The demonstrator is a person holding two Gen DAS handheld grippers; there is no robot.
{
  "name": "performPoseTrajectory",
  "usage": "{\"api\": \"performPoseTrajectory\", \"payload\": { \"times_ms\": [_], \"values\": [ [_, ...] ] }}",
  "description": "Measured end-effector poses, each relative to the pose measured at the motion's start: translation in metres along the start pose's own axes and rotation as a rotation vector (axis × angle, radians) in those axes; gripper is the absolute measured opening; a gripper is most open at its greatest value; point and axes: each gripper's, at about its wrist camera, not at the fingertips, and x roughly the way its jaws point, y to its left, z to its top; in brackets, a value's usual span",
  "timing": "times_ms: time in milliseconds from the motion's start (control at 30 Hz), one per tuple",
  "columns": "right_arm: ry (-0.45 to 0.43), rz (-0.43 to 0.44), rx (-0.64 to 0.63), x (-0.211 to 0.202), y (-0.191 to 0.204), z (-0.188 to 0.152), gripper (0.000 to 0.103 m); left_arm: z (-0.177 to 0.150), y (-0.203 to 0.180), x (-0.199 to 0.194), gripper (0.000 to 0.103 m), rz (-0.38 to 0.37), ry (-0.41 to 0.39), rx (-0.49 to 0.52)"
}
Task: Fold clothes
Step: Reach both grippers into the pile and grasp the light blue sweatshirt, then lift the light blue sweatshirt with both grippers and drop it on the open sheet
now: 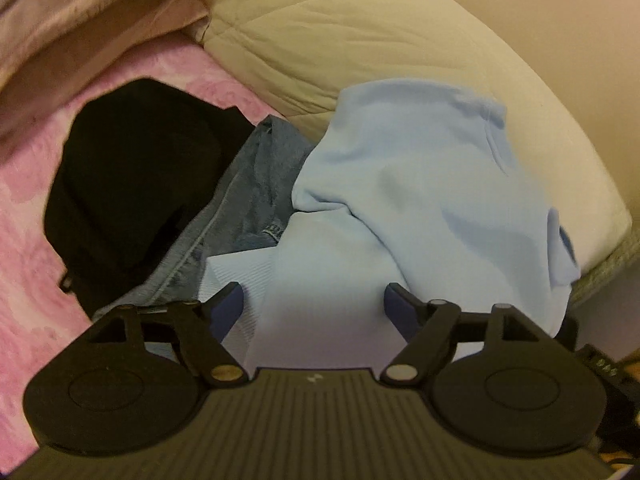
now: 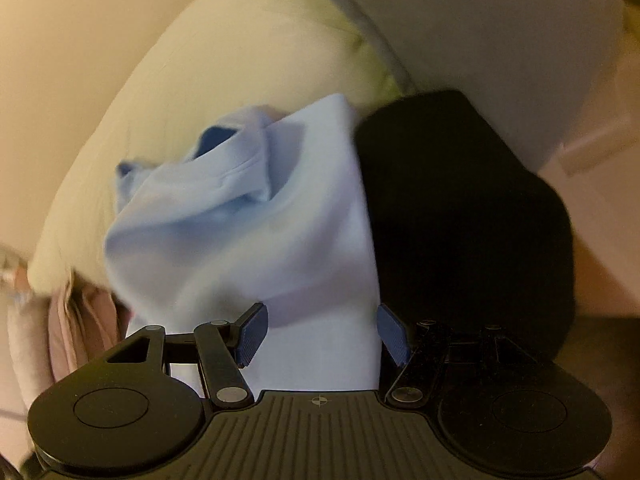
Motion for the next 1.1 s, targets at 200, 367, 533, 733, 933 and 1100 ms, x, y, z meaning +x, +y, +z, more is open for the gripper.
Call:
{"api": "performPoseTrajectory", "payload": {
  "times_ms": [200, 367, 533, 733, 933, 1100],
  "values": [
    [-0.043, 0.024, 0.120, 0.017, -0.020, 0.012, 0.064, 0.006, -0.001, 0.008, 0.061, -0.048, 0.001, -0.017],
    [-0.016, 0.100, 0.144, 0.027, -0.029, 0.018, 0.062, 0.008, -0.003, 0.007, 0.040, -0.082, -0.005, -0.005],
    [-0.018, 0.130, 0.080, 0.017, -0.024, 0.018, 0.008, 0.007, 0.000, -0.002, 0.019, -0.115, -0.014, -0.009],
    [-0.072, 0.201, -0.052, -0.016, -0.003, 0.016, 0.005, 0.003, 0.004, -0.030, 0.011, -0.141, -0.058, 0.000],
    [-0.128, 0.308, -0.213, -0.055, 0.039, 0.020, 0.005, -0.002, 0.010, -0.078, 0.009, -0.169, -0.143, -0.017],
    [-0.137, 0.459, -0.392, -0.086, 0.095, 0.001, 0.005, -0.016, 0.029, -0.142, 0.008, -0.163, -0.249, -0.050]
  ]
}}
